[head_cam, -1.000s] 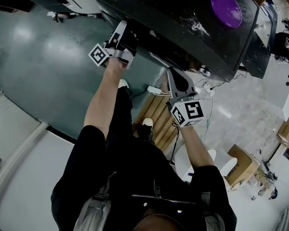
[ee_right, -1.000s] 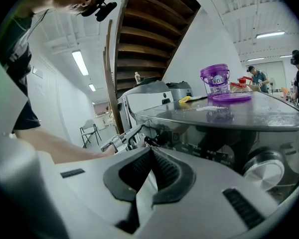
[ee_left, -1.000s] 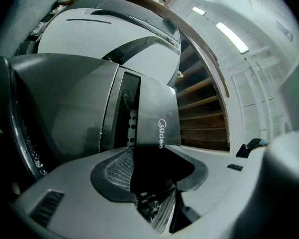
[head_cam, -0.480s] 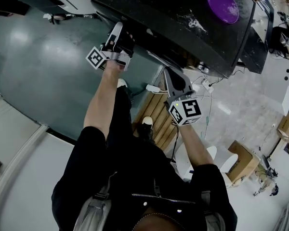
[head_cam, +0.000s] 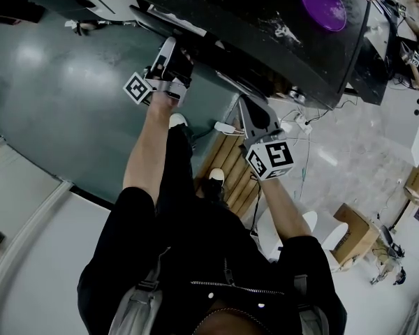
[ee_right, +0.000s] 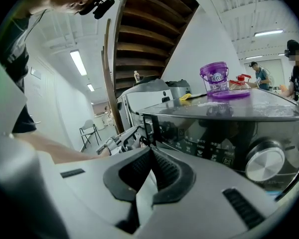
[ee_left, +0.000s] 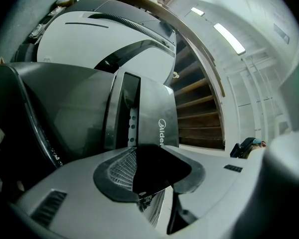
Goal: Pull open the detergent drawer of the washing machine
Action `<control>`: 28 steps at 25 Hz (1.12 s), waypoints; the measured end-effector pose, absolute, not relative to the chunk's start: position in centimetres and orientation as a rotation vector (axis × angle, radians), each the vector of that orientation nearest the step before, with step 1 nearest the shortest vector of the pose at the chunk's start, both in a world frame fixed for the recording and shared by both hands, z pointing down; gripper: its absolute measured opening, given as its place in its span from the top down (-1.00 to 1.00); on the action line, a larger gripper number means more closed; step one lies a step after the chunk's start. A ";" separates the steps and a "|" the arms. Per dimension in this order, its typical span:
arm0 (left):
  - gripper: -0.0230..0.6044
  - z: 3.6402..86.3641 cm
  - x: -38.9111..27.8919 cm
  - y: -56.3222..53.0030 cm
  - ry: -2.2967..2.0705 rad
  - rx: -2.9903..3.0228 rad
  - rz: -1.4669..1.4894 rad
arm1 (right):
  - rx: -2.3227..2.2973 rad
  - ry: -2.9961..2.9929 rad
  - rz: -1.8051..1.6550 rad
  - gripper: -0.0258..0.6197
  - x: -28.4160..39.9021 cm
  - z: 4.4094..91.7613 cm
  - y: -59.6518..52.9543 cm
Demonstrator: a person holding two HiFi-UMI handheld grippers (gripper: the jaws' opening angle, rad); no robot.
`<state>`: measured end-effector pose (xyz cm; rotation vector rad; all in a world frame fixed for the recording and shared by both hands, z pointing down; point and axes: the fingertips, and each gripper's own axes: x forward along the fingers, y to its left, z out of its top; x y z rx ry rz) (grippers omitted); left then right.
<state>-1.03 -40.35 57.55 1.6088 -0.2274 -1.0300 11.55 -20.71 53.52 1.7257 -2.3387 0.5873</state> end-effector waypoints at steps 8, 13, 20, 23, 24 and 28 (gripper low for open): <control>0.50 57.6 -3.2 -37.7 -0.231 1.605 -1.044 | 1.695 -2.363 0.597 0.90 10.8 53.6 -19.7; 0.50 57.5 -4.5 -36.0 -0.250 1.606 -1.054 | 1.667 -2.386 0.597 0.90 10.3 53.2 -18.8; 0.51 57.9 -6.3 -34.0 -0.253 1.614 -1.062 | 1.628 -2.394 0.597 0.90 10.0 53.1 -17.8; 0.51 58.0 -6.7 -33.4 -0.252 1.617 -1.063 | 1.624 -2.397 0.596 0.90 10.0 53.0 -17.8; 0.51 58.0 -6.9 -33.2 -0.254 1.617 -1.064 | 1.621 -2.403 0.594 0.90 10.0 53.0 -17.8; 0.51 58.2 -8.2 -32.3 -0.260 1.622 -1.069 | 1.608 -2.405 0.598 0.90 9.3 52.8 -17.7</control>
